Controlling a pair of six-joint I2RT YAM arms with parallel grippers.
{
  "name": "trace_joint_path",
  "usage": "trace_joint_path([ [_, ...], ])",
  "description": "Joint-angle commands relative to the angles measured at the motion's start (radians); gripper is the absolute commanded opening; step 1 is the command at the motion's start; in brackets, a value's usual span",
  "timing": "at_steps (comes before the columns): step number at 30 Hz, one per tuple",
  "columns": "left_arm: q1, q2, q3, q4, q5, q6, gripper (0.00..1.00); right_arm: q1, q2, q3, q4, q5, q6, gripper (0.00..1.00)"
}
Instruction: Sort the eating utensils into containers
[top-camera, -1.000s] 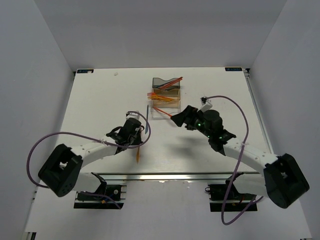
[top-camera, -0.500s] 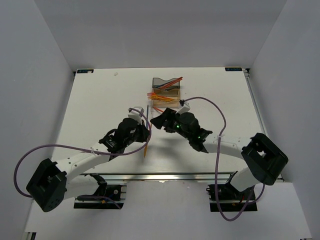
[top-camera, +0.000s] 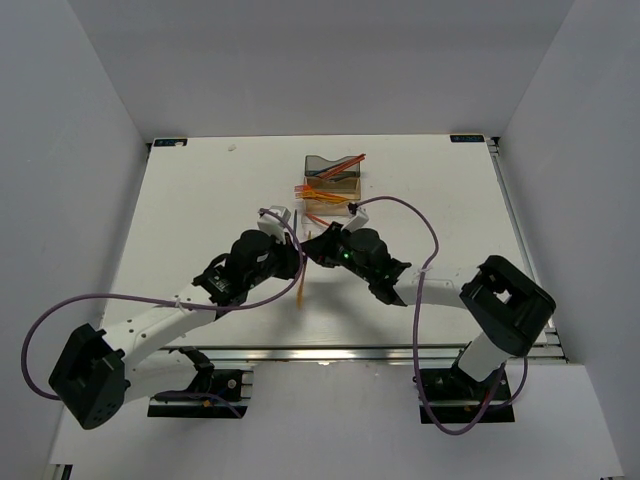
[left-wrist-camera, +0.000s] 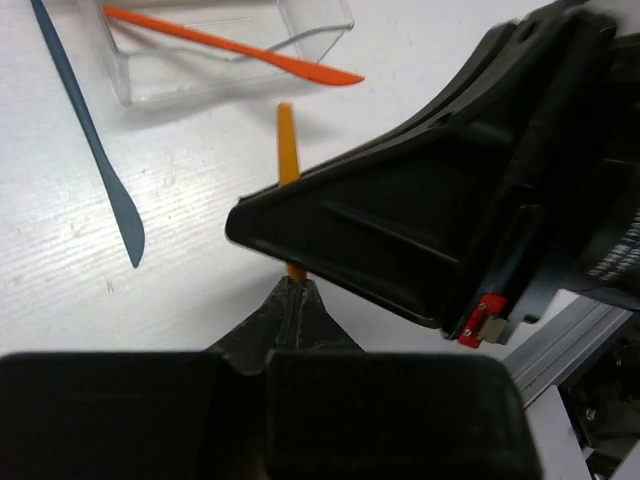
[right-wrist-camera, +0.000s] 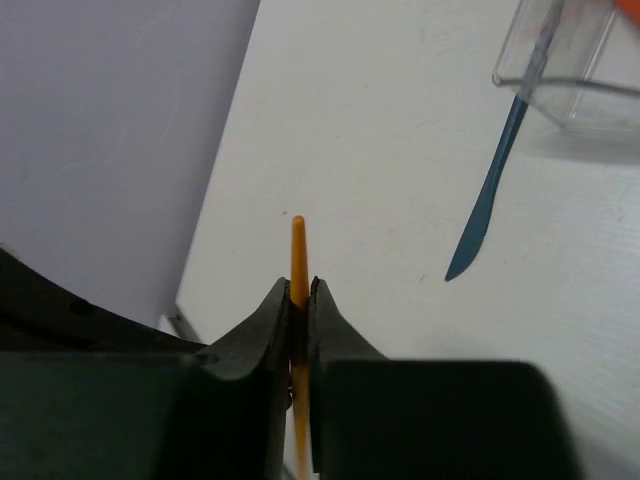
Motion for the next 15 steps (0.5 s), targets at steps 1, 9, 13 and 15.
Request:
trace_joint_path([
  [1, -0.005, -0.009, 0.052, 0.003, 0.015, 0.020, 0.00, 0.018, 0.005, 0.010, 0.121, -0.007, 0.015, 0.02],
  [9, -0.005, -0.032, 0.199, -0.312, -0.175, -0.001, 0.89, -0.014, -0.037, 0.027, 0.075, 0.292, -0.042, 0.00],
  [13, -0.005, -0.156, 0.236, -0.431, -0.224, 0.040, 0.98, -0.058, -0.015, 0.110, 0.020, 0.456, -0.082, 0.00],
  [15, -0.005, -0.213, 0.226, -0.461, -0.230, 0.092, 0.98, -0.098, 0.011, 0.151, 0.027, 0.489, -0.087, 0.00],
])
